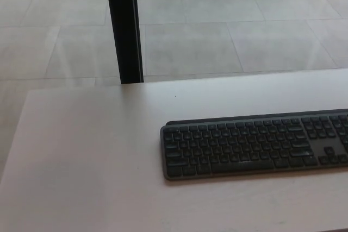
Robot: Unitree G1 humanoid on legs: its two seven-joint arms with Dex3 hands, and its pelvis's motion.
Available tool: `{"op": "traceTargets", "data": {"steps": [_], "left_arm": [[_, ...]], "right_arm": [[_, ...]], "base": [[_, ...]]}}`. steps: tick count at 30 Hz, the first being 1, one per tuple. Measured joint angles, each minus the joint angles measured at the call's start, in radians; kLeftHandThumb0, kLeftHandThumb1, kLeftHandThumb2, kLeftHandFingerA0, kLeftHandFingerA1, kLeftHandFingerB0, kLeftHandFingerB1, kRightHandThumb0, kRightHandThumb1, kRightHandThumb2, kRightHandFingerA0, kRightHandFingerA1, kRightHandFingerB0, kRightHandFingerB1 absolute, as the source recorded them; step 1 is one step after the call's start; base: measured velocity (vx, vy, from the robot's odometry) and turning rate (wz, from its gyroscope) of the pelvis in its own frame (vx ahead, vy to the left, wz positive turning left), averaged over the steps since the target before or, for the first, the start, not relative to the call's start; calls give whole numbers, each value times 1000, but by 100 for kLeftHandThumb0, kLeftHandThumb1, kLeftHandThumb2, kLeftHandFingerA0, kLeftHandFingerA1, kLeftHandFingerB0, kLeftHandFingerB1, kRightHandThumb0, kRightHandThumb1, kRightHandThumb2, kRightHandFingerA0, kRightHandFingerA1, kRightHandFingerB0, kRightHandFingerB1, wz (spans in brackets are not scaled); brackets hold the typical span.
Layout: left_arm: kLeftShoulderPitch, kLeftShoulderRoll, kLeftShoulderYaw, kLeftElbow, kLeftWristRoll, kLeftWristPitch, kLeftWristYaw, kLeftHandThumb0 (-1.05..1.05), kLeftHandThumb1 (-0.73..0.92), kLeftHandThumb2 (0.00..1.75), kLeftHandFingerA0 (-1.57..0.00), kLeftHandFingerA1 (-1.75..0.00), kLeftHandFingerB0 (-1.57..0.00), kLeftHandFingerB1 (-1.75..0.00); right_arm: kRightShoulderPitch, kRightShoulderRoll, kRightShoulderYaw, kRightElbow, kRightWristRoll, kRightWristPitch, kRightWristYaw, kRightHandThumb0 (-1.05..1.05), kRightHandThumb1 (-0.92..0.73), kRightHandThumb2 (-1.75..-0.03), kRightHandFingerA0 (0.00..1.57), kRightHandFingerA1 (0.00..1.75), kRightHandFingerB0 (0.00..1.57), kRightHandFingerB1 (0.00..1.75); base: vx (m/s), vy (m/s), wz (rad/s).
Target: The robot uses its right fingers to click on the space key of the black keyboard placed on the center of the white desk.
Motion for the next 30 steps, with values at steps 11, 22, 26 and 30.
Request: {"op": "traceTargets", "data": {"steps": [11, 22, 26, 30], "left_arm": [[-60, 36, 188, 88, -80, 0, 0, -54, 71, 62, -67, -70, -53, -53], [-90, 65, 264, 135, -143, 0, 0, -52, 71, 61, -67, -71, -57, -55], [-94, 66, 269, 143, -157, 0, 0, -54, 71, 61, -67, -73, -58, -56], [-94, 66, 269, 147, -164, 0, -1, -54, 71, 61, -65, -74, -56, -57]], "right_arm": [[-66, -39, -287, 4, 143, 4, -10, -56, -40, -86, 108, 135, 95, 116], [-198, -188, -502, -5, 288, 52, -104, -61, -54, -82, 83, 118, 68, 123], [-277, -235, -527, -43, 319, 68, -160, -61, -47, -106, 85, 100, 65, 97], [-361, -261, -537, -62, 343, 78, -214, -63, -54, -68, 86, 86, 86, 106]], "base": [[0, 0, 0], [0, 0, 0], [0, 0, 0], [0, 0, 0]]}}
